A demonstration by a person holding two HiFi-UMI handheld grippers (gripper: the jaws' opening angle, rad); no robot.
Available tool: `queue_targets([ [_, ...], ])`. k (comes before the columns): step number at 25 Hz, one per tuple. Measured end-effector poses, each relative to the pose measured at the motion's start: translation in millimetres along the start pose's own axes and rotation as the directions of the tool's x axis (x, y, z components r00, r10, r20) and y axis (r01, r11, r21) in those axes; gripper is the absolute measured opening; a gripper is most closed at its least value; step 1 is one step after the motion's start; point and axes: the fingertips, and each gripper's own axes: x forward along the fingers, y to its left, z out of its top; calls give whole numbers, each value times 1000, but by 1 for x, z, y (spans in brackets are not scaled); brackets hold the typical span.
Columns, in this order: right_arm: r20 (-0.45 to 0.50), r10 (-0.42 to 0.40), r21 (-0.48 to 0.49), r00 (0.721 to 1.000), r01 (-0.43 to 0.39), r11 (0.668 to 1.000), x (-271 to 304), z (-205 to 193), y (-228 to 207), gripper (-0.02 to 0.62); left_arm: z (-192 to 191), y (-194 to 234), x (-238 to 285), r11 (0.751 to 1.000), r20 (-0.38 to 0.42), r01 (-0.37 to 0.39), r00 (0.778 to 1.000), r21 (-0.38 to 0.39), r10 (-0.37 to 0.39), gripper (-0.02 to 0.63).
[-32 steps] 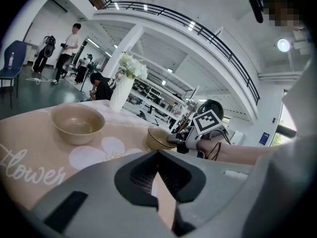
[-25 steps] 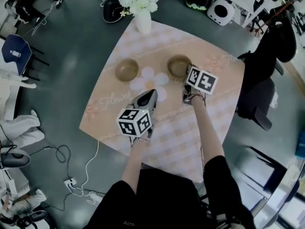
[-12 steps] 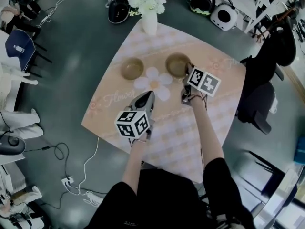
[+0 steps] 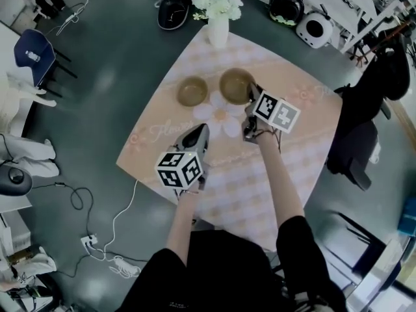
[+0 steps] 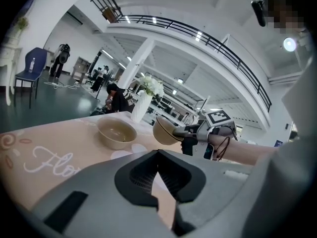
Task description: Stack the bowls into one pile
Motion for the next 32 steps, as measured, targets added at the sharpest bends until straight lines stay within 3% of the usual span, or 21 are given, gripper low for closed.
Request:
queue_targets([
  [19,-61,201,-49,978,-204,978,39,-28,91,17,8,34,-24,997,44,-65,997,-49,67,-3],
  [32,-156,199,-184,968,-226,956,70,-65,123,17,3,58,-38,992,45,-104,993,-72,107,-2],
])
